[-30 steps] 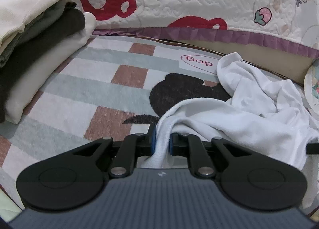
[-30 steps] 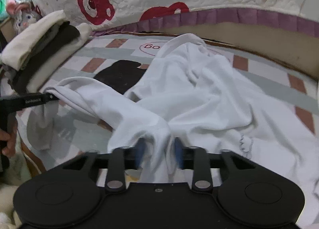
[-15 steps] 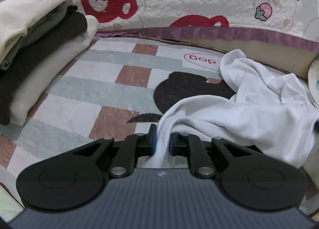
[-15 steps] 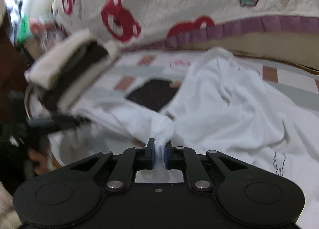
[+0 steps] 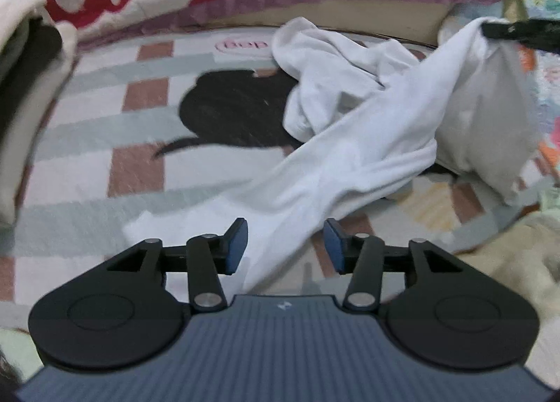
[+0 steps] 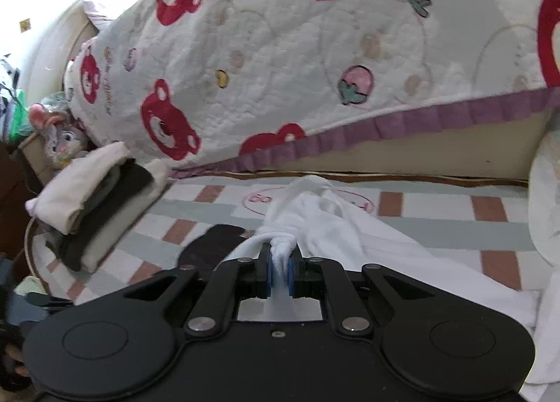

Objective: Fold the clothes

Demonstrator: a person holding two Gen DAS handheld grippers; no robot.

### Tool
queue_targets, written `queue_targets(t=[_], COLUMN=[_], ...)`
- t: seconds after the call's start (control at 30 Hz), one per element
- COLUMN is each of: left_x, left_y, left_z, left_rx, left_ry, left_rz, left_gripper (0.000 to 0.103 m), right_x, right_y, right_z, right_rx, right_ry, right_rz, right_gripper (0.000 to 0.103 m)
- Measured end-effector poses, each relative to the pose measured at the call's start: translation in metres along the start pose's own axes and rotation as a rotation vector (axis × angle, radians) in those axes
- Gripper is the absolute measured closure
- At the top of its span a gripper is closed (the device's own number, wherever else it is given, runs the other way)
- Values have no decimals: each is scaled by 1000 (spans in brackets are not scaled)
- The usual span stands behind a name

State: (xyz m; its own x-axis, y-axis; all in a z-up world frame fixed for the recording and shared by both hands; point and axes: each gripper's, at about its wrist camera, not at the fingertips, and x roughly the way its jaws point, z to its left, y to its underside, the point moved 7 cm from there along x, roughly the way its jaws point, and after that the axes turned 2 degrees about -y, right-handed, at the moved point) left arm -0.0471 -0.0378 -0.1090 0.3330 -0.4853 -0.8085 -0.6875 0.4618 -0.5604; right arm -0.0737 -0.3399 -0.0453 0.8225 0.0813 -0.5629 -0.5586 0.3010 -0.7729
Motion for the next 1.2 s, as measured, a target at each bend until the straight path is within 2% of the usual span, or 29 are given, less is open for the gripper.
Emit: queue_targets(t=[0.07, 0.13, 0.33, 0.43, 0.57, 0.7, 0.77, 0.87, 0.9, 0.93, 0.97, 1.0, 1.03, 1.2], left_x=[-6, -8, 15, 24, 32, 44, 55, 64, 65, 66, 66, 67, 65, 26], left_y=[0, -5, -7, 6, 12, 6, 7, 4, 2, 0, -2, -5, -8, -28], left_z=[5, 18, 89, 110, 111, 97, 91, 85, 83, 80, 78, 75, 72, 62], left_rx=[-23, -53, -142, -197, -214, -217, -215, -166, -145, -120, -96, -71, -56, -36], left_ry=[40, 46, -174, -230, -250, -201, -195, -261, -278, -290, -303, -315, -314, -363], left_rz=[7, -13, 33, 73, 83, 71, 94, 63, 51, 38, 24, 10, -1, -127], left_gripper=[53, 47, 46, 46, 46, 43, 43, 41, 48, 61, 69, 89, 94, 95], right_x=[3, 7, 14, 18, 19, 19, 19, 18, 18, 19, 20, 21, 21, 24], right_y=[2, 3, 2, 4, 8, 13, 16, 20, 21, 22, 23, 24, 26, 42], right_z=[-5, -7, -10, -9, -11, -12, -12, -14, -15, -15, -15, -14, -13, -5], right_rx=[-4, -7, -24, -25, -19, -11, -14, -12, -10, -11, -11, -12, -11, 120], right_ry=[13, 21, 29, 30, 33, 40, 49, 58, 60, 62, 64, 63, 57, -84], right_rz=[11, 16, 24, 32, 43, 54, 65, 77, 82, 87, 92, 96, 99, 107], right_gripper=[92, 92, 92, 92, 92, 92, 92, 92, 92, 92, 92, 92, 92, 92])
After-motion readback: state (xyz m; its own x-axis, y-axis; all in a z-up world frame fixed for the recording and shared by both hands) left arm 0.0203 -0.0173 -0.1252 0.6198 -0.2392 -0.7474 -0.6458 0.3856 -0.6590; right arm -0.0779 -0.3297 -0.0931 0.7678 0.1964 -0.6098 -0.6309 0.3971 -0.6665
